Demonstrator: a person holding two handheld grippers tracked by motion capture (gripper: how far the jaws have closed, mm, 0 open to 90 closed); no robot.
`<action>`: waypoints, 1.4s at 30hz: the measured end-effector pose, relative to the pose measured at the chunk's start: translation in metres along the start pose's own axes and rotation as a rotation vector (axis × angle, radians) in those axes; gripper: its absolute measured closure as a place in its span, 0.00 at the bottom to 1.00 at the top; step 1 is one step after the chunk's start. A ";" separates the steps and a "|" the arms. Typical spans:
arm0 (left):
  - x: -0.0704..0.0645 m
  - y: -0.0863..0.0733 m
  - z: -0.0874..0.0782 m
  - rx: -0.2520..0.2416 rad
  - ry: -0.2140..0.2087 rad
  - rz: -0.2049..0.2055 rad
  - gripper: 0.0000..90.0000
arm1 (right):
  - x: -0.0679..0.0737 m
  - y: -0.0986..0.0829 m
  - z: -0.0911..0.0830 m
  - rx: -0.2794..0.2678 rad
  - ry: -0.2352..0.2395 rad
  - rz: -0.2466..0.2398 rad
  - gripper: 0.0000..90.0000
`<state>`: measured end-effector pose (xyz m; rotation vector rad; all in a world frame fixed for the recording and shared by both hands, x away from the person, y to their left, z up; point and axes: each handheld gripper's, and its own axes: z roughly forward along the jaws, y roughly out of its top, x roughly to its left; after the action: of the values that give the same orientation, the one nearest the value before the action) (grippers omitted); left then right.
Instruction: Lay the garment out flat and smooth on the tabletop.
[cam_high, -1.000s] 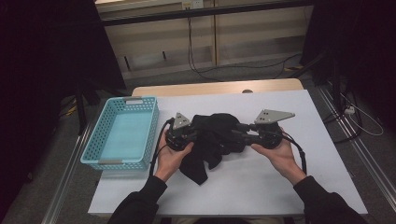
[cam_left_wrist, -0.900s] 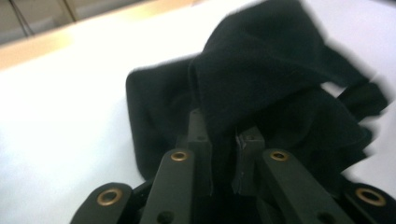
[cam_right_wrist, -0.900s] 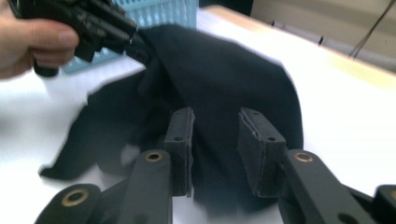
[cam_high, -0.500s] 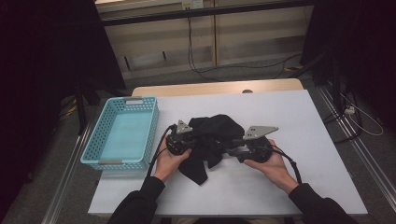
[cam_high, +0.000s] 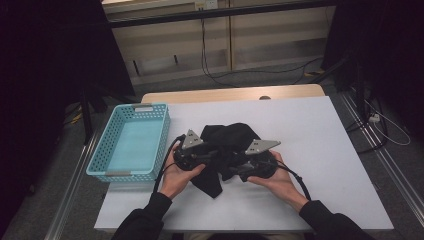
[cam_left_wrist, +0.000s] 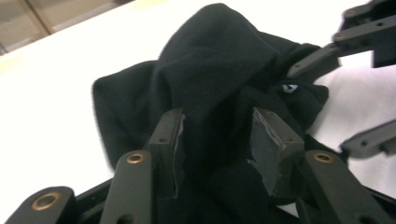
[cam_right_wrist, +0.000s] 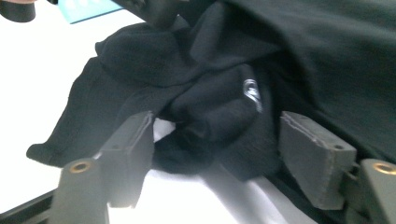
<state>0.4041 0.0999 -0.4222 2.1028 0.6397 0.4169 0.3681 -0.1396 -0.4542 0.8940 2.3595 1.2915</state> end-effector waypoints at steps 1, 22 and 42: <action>-0.001 -0.001 0.004 0.013 0.006 0.010 0.58 | 0.002 0.001 0.002 0.001 -0.001 -0.007 0.30; 0.012 -0.012 0.011 0.075 -0.005 -0.052 0.92 | -0.005 0.002 0.009 0.072 -0.045 -0.007 0.86; 0.021 -0.005 -0.008 -0.022 -0.031 -0.157 0.94 | -0.052 0.011 -0.085 -0.108 -0.197 0.066 0.88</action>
<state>0.4151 0.1196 -0.4206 2.0176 0.7720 0.3018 0.3663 -0.2236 -0.4002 1.0228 2.1062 1.2787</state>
